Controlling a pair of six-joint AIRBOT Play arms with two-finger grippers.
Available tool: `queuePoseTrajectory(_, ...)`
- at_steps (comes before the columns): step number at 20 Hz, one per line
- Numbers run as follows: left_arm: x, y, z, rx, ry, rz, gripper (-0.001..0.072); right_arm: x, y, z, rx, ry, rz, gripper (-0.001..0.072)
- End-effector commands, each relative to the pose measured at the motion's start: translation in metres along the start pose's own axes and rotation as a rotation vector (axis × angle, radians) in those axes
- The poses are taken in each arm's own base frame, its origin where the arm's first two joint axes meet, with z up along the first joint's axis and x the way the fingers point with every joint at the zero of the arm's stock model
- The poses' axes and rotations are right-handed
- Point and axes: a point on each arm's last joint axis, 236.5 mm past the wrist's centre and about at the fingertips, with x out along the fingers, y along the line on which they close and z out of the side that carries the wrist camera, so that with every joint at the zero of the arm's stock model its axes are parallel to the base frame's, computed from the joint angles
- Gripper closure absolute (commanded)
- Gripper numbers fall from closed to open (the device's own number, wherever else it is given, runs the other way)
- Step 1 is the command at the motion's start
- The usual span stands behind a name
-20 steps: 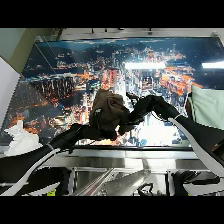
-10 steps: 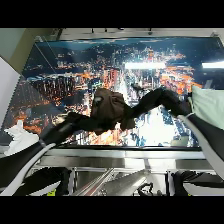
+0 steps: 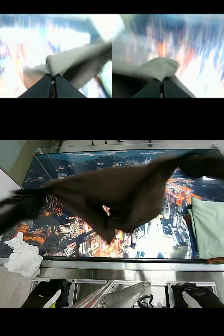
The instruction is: Fold the shirts.
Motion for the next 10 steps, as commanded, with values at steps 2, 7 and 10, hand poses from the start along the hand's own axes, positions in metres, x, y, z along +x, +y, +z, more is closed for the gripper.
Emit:
queuePoseTrajectory(2,-0.108,-0.018,0.08,0.104,-0.29,0.017,0.0695,-0.163,0.078,0.115,-0.307,-0.48,-0.084,0.0697)
queuePoseTrajectory(7,-0.073,0.012,0.105,0.205,-0.224,0.182,0.0695,-0.167,0.057,0.123,-0.346,-0.495,-0.189,0.0697)
queuePoseTrajectory(10,0.032,0.042,0.077,0.255,-0.009,0.242,0.0695,-0.067,-0.001,0.099,-0.252,-0.287,-0.181,0.0697)
